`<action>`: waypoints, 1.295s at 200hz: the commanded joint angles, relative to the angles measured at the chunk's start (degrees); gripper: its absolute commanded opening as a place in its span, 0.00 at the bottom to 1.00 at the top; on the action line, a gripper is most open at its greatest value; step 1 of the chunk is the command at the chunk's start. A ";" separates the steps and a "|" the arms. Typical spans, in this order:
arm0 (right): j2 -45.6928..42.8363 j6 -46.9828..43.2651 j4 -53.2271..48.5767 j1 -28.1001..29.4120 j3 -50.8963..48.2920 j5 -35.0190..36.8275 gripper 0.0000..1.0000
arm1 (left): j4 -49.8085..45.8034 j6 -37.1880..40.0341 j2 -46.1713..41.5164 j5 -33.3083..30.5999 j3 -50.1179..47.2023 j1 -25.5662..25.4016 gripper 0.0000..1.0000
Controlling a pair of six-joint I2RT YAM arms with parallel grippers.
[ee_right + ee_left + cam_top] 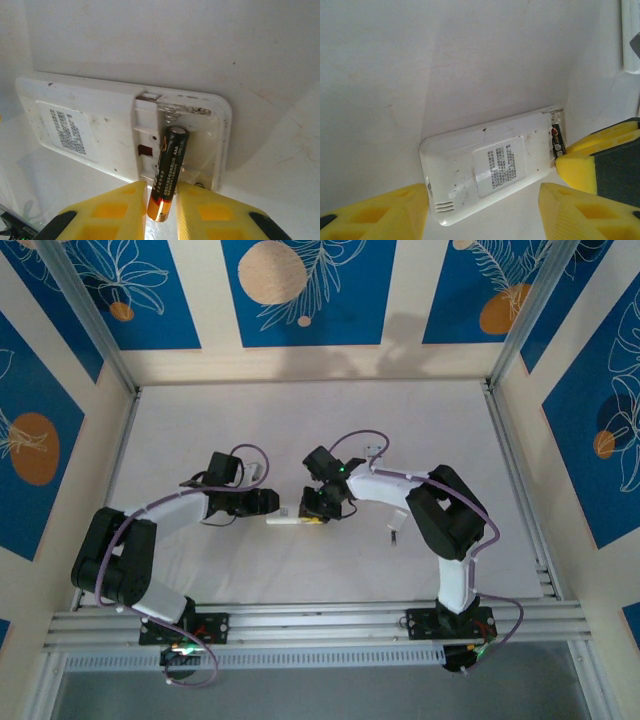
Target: Load the batteries into the remote control
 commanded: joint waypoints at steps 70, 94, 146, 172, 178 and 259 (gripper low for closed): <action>-0.31 -2.28 -3.10 -0.34 2.40 1.25 0.22 | 0.31 0.77 -0.30 1.16 0.08 0.07 0.60; -0.65 -2.88 -3.43 0.07 2.27 1.22 0.22 | 0.38 0.80 -0.30 1.07 0.00 0.11 0.60; -2.92 -3.54 -3.42 0.03 1.86 2.13 0.24 | 0.51 0.72 -0.41 0.98 -0.44 0.09 0.60; -3.82 -3.82 -3.36 -0.79 1.60 3.61 0.25 | 0.49 0.75 -0.56 1.07 -0.44 0.13 0.60; -3.74 -3.89 -3.17 -1.07 1.42 3.61 0.25 | 0.40 0.81 -0.57 1.06 -0.44 0.13 0.60; -0.75 -1.96 -0.25 -1.21 0.85 0.57 0.20 | 0.18 1.03 -0.54 0.87 -0.71 0.13 0.60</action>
